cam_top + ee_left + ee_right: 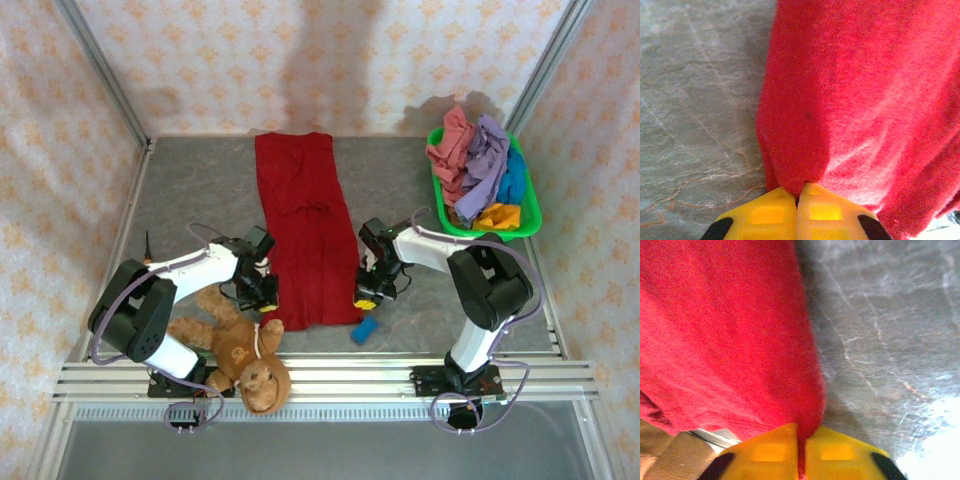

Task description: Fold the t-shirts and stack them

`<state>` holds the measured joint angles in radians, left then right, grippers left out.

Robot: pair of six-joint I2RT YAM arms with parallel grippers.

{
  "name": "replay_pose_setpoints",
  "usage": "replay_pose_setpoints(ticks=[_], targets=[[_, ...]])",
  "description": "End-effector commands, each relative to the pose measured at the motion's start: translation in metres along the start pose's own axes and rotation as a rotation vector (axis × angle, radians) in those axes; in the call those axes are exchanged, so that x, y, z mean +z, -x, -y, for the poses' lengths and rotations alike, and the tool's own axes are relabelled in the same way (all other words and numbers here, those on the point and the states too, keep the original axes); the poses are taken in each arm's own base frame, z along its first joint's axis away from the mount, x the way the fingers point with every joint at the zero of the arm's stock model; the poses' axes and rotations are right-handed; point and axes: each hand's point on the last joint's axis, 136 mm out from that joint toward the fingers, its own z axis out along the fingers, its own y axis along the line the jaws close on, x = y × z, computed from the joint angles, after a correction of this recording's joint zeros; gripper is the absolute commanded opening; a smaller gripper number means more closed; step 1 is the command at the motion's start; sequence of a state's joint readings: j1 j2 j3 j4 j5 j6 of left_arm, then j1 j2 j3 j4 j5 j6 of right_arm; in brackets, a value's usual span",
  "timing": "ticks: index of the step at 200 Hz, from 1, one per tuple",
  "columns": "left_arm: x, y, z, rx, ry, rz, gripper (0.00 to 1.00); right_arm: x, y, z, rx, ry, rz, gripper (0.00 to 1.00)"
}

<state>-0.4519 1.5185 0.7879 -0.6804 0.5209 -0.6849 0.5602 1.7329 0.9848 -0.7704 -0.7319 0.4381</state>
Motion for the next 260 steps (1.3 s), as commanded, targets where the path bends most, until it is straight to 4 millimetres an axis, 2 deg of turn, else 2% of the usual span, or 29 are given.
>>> replay_pose_setpoints(ticks=[1, 13, 42, 72, 115, 163, 194, 234, 260], targets=[[-0.013, 0.007, 0.02, 0.017, -0.072, 0.052, 0.0, -0.02, 0.002, -0.013, -0.039, 0.002, 0.043, 0.03], [-0.019, 0.011, 0.026, 0.02, -0.086, 0.064, 0.0, -0.028, 0.002, -0.017, -0.051, 0.005, 0.056, 0.0], [-0.039, 0.022, 0.044, 0.04, -0.115, 0.105, 0.0, -0.043, 0.004, -0.026, -0.068, 0.012, 0.096, 0.0], [-0.062, 0.039, 0.064, 0.022, -0.206, 0.152, 0.0, -0.062, 0.021, -0.043, -0.067, 0.069, 0.163, 0.0], [-0.083, 0.08, 0.078, -0.043, -0.33, 0.215, 0.0, -0.089, 0.071, -0.07, -0.06, 0.173, 0.233, 0.0], [-0.1, 0.125, 0.076, -0.089, -0.347, 0.288, 0.0, -0.117, 0.131, -0.095, -0.076, 0.215, 0.294, 0.0], [-0.108, 0.154, 0.075, -0.1, -0.344, 0.329, 0.0, -0.123, 0.165, -0.103, -0.061, 0.231, 0.314, 0.0], [-0.119, 0.197, 0.059, -0.112, -0.329, 0.367, 0.0, -0.131, 0.2, -0.106, -0.018, 0.238, 0.36, 0.0], [-0.12, 0.221, 0.062, -0.096, -0.366, 0.345, 0.0, -0.133, 0.222, -0.105, 0.0, 0.244, 0.387, 0.0]])
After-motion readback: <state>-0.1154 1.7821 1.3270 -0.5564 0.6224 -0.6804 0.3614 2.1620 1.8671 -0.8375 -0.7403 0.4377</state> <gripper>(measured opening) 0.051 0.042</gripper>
